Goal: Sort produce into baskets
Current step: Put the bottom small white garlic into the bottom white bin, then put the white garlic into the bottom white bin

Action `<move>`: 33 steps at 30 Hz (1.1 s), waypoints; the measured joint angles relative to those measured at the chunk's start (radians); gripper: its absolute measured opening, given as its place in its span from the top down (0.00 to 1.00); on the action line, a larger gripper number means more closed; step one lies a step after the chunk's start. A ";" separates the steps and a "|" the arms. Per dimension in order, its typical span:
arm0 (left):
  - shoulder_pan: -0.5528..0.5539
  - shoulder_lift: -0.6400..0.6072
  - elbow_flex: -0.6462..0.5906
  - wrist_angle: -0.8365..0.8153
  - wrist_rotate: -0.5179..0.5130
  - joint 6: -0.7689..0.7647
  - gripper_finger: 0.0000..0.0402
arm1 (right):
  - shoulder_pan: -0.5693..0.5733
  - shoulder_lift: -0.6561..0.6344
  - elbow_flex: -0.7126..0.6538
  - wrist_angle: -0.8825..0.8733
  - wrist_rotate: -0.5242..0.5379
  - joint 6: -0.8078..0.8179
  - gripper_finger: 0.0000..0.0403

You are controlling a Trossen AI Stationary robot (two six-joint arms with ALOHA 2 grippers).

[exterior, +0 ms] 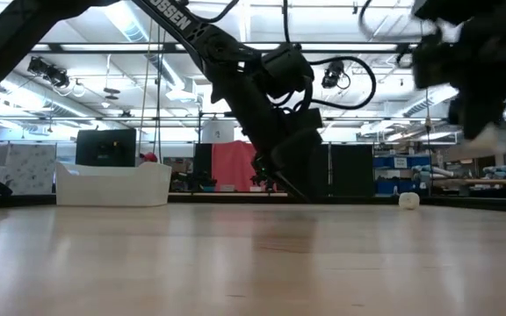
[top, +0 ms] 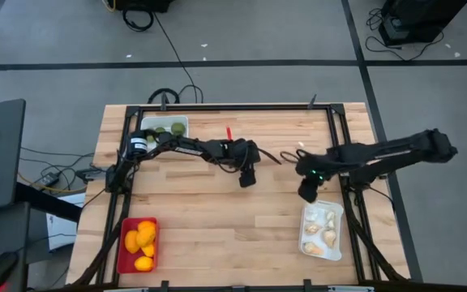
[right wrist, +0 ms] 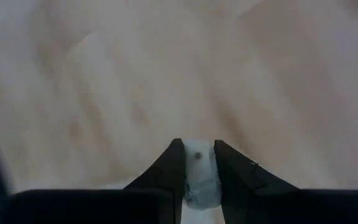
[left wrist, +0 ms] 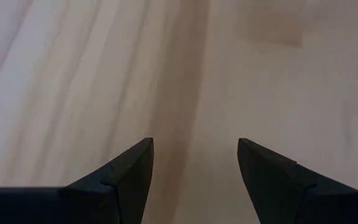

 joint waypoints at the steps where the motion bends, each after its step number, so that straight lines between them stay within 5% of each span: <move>1: -0.005 0.000 0.000 0.002 0.000 -0.007 0.41 | 0.037 -0.021 0.000 0.002 -0.012 0.023 0.80; 8: -0.043 0.000 0.000 0.042 -0.029 -0.048 0.41 | 0.285 -0.107 0.000 -0.008 -0.001 0.194 0.80; 17: -0.055 0.000 0.000 0.114 -0.035 -0.052 0.41 | 0.521 -0.069 0.000 -0.034 0.034 0.334 0.78; 33: -0.055 0.000 0.000 0.124 -0.037 -0.052 0.41 | 0.579 -0.026 0.000 -0.102 0.105 0.454 0.50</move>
